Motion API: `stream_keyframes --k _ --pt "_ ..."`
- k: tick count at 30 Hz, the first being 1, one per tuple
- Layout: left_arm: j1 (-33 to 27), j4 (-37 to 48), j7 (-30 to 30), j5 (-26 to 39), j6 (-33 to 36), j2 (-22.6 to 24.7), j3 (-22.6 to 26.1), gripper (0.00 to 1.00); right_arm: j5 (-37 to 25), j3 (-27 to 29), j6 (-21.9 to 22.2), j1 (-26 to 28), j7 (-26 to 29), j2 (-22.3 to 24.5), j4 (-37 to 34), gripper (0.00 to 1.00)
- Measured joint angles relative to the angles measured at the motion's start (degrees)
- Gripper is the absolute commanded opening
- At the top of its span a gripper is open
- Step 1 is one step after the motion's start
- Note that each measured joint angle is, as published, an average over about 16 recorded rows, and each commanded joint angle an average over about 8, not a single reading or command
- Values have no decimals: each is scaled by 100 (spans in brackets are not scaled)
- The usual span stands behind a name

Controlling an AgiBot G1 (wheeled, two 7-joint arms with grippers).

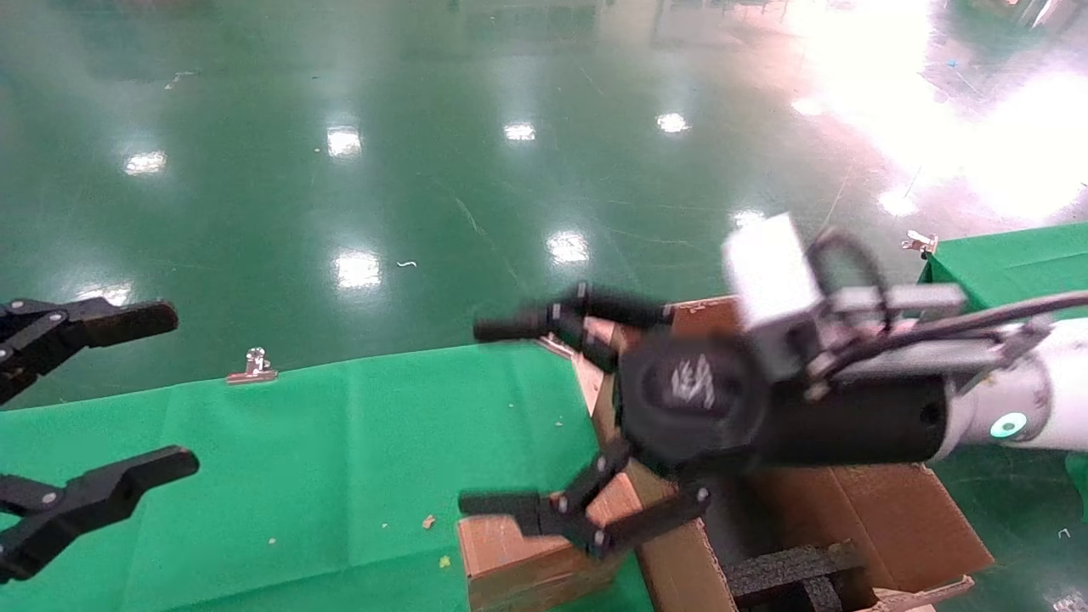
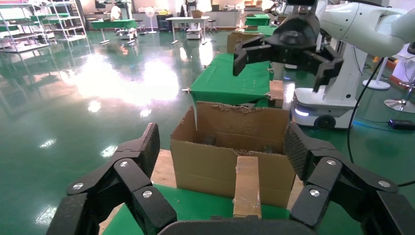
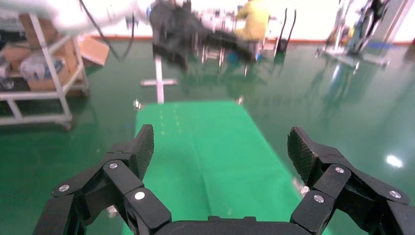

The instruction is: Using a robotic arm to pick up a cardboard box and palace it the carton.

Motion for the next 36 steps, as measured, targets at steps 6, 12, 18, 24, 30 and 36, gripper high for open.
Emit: stream_keyframes --k 6,12,18,24,30,36 --pt "0 0 0 0 0 0 0 0 -767 -434 -163 375 187 -86 -46 100" --pt "0 0 0 0 0 0 0 0 -1704 -1103 -349 998 394 -274 -130 100" --pt "0 0 0 0 0 0 0 0 -2513 -1882 -471 1693 494 -538 -217 100" --pt "0 0 0 0 0 0 0 0 -3021 -2664 -487 2312 465 -844 -326 100" --pt "0 0 0 0 0 0 0 0 -3354 -3418 -490 2829 337 -1152 -471 100" --pt "0 0 0 0 0 0 0 18 -3517 -4048 -468 3185 134 -1398 -645 100"
